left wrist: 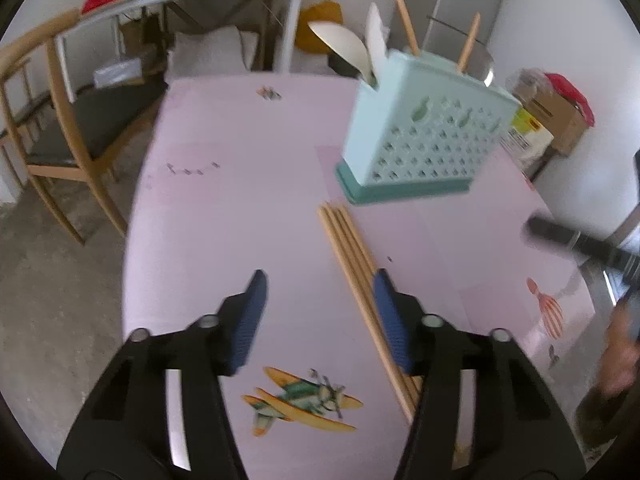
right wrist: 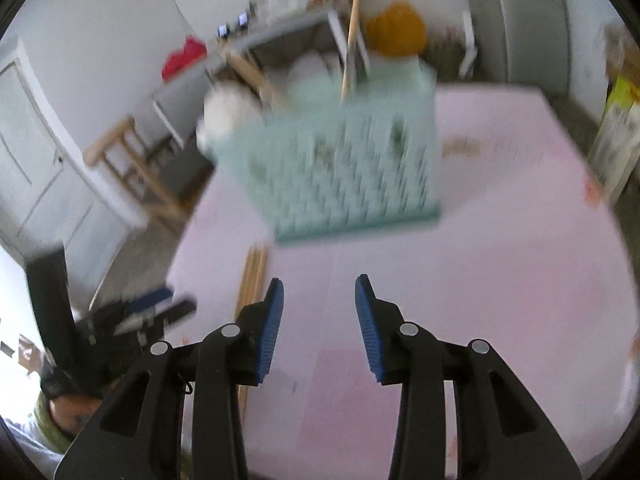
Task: Organize utensils
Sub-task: 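Move both tools toward the remaining chopsticks on the table, then grasp one wooden chopstick with the left tool while the right tool grasps another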
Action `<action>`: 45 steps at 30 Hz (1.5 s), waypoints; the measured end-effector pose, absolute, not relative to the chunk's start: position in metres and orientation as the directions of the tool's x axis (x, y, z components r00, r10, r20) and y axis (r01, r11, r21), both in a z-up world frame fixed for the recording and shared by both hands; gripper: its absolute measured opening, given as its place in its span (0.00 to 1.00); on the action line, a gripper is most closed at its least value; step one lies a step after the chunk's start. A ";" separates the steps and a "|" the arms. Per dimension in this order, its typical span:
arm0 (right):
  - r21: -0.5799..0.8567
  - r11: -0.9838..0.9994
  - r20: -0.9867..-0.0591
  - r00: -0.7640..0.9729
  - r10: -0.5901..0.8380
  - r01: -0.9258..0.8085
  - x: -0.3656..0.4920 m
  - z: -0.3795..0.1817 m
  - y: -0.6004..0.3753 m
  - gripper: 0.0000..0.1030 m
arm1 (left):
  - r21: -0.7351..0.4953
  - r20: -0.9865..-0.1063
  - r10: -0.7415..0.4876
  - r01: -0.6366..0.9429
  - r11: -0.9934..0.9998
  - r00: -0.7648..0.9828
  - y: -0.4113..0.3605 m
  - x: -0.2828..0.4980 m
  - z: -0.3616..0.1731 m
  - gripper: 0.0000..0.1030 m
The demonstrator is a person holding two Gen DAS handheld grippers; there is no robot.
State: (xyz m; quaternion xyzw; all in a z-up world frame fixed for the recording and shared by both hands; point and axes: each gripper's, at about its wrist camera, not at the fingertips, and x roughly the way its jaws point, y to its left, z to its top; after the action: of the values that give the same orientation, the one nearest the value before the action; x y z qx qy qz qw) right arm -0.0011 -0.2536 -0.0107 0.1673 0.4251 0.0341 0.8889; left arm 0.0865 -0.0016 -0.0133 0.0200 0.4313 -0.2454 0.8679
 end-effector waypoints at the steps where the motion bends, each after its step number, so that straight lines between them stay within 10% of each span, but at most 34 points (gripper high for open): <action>1: 0.318 0.944 -0.759 0.619 0.201 0.084 -0.003 -0.018 -0.248 0.36 | -0.184 -0.765 -0.416 0.452 0.873 0.492 -0.003 0.086 -0.015 0.38; 45: 0.339 0.940 -0.786 0.536 0.310 -0.046 0.016 -0.043 -0.201 0.31 | -0.151 -0.827 -0.350 0.426 0.892 0.441 -0.001 0.096 -0.046 0.09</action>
State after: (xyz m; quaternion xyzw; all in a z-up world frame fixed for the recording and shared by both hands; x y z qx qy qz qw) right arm 0.0160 -0.2007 -0.0429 0.1400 0.4708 0.1028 0.8650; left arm 0.0960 -0.0005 -0.0464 0.0396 0.4768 -0.2288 0.8478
